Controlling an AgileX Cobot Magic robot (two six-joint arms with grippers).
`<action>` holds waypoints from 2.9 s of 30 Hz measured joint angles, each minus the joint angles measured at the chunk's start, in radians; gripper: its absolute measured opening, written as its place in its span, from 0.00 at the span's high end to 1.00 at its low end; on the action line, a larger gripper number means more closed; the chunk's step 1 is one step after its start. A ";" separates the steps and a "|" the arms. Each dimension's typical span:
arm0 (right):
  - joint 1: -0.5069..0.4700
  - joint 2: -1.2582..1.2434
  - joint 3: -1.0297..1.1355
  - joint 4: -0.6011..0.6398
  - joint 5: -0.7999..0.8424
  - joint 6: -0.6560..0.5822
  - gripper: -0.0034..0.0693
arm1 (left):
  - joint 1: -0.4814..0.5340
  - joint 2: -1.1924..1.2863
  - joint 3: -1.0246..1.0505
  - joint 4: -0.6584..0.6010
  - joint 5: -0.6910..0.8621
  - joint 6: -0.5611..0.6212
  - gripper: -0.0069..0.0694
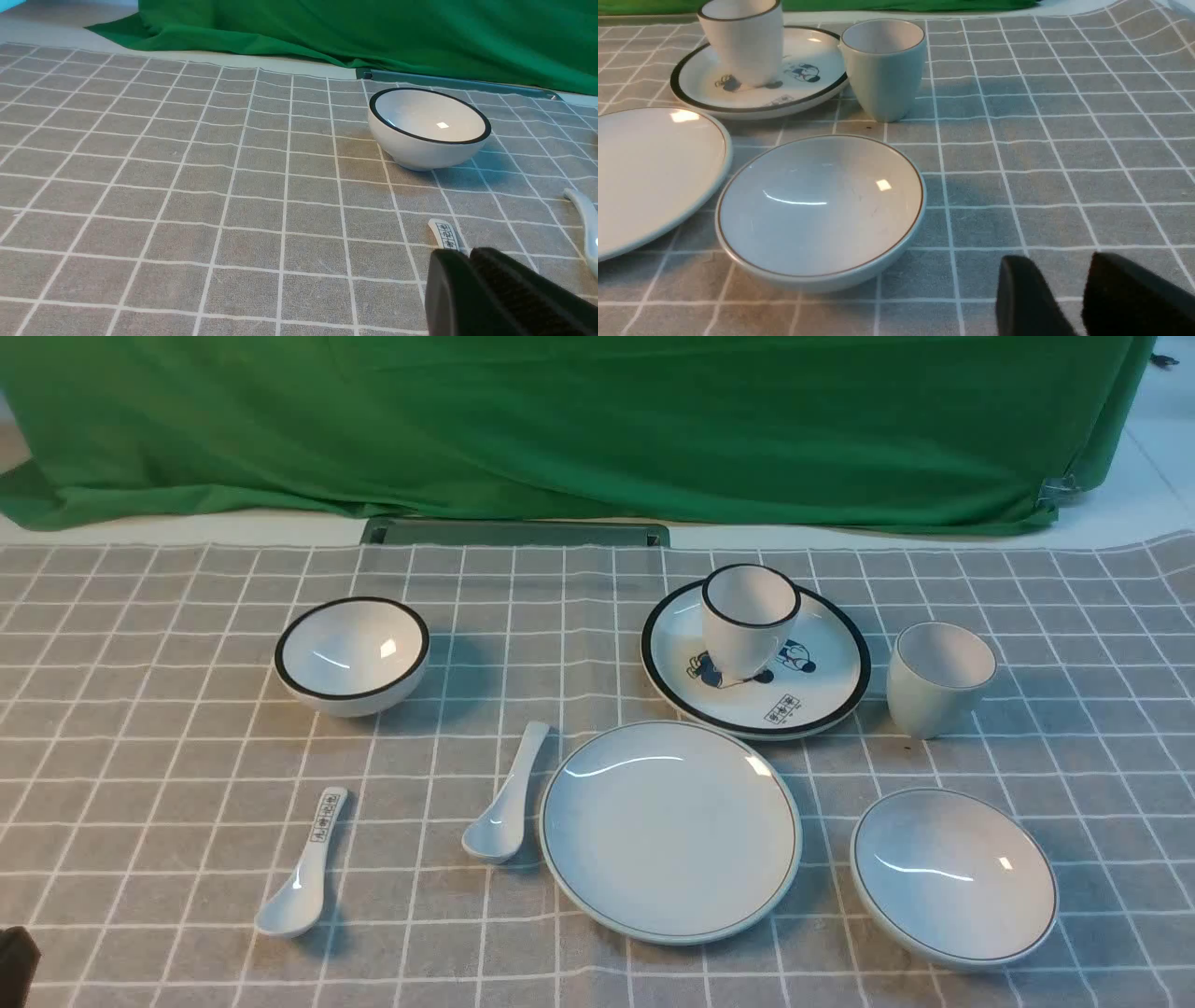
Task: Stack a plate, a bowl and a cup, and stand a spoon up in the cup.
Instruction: Use the right arm to grab a blue rice bowl
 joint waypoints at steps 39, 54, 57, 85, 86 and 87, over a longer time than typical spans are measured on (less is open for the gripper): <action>0.000 0.000 0.000 0.000 0.000 0.000 0.62 | 0.003 0.000 0.000 -0.113 -0.058 -0.017 0.89; 0.000 0.000 0.000 0.000 0.000 0.000 0.62 | 0.003 0.128 -0.216 -0.553 0.040 0.036 0.89; 0.000 0.000 0.000 0.000 0.000 0.000 0.62 | 0.002 0.284 -0.381 -0.553 0.238 0.201 0.89; 0.000 0.000 0.000 0.134 -0.072 0.000 0.62 | -0.483 1.062 -0.808 -0.488 0.435 0.546 0.89; 0.000 0.000 0.000 0.150 -0.081 0.036 0.62 | -0.483 1.053 -0.808 -0.488 0.433 0.556 0.89; 0.000 0.000 0.000 0.167 -0.108 0.116 0.62 | -0.483 1.044 -0.808 -0.488 0.433 0.562 0.89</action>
